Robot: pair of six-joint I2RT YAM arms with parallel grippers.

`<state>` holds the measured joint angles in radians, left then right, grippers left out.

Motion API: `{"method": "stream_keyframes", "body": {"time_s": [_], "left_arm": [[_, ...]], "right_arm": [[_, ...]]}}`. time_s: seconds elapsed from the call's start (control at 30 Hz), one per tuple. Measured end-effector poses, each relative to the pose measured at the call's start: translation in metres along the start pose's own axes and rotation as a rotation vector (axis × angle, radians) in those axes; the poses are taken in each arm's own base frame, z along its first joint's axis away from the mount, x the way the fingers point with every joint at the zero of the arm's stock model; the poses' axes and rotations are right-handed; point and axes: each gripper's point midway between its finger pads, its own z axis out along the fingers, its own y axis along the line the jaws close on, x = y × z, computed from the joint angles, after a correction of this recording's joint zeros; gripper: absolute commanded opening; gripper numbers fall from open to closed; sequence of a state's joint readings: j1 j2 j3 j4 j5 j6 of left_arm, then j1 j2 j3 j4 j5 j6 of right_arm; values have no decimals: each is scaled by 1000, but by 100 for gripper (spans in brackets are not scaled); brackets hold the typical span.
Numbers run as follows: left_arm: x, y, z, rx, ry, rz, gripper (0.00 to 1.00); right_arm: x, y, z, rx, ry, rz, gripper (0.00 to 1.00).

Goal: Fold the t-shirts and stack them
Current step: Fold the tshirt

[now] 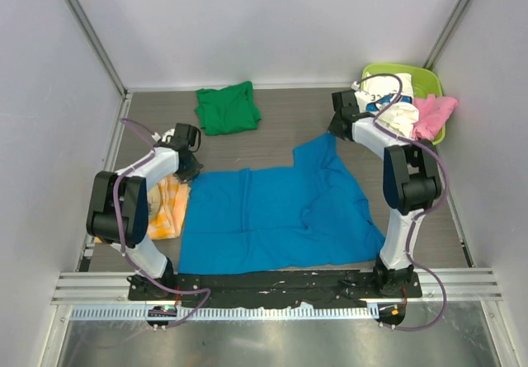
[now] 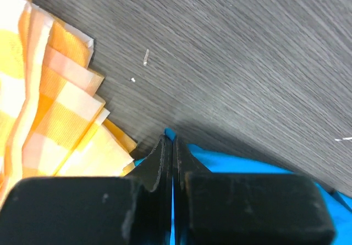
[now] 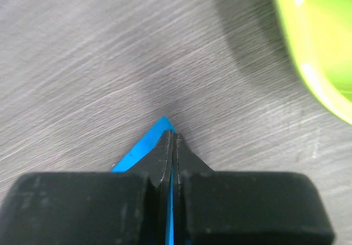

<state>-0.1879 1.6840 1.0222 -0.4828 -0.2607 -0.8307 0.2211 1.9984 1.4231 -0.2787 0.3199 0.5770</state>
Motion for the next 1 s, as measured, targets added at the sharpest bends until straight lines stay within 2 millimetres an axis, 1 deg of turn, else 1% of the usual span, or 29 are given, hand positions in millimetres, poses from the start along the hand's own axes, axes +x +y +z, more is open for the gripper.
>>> {"method": "stream_keyframes", "body": {"time_s": [0.1, 0.2, 0.23, 0.27, 0.37, 0.5, 0.57, 0.67, 0.73, 0.83, 0.9, 1.0], "left_arm": [[-4, 0, -12, 12, -12, -4, 0], [-10, 0, -28, 30, -28, -10, 0], [-12, 0, -33, 39, -35, -12, 0], [-15, -1, -39, 50, -44, -15, 0], [-21, -1, -57, 81, -68, -23, 0], [-27, 3, -84, 130, -118, -40, 0], [-24, 9, -91, 139, -128, -41, 0], [-13, 19, -93, 135, -119, -35, 0], [0, 28, -90, 124, -101, -25, 0], [16, 42, -89, 112, -83, -14, 0], [24, 50, -92, 110, -80, -11, 0], [30, 56, -98, 121, -91, -17, 0]], "right_arm": [[-24, 1, -31, -28, -64, 21, 1], [-52, 0, -71, -59, -142, 46, 1], [-58, -1, -81, -66, -162, 53, 1], [-66, -3, -97, -79, -190, 64, 1], [-73, -14, -129, -97, -234, 83, 1], [-63, -40, -162, -75, -255, 88, 1], [-56, -52, -175, -63, -255, 87, 1], [-46, -68, -196, -60, -255, 86, 1], [-39, -76, -210, -69, -260, 87, 1], [-21, -89, -228, -87, -253, 82, 1], [-8, -97, -237, -89, -237, 76, 1], [14, -104, -243, -96, -200, 60, 1]]}}
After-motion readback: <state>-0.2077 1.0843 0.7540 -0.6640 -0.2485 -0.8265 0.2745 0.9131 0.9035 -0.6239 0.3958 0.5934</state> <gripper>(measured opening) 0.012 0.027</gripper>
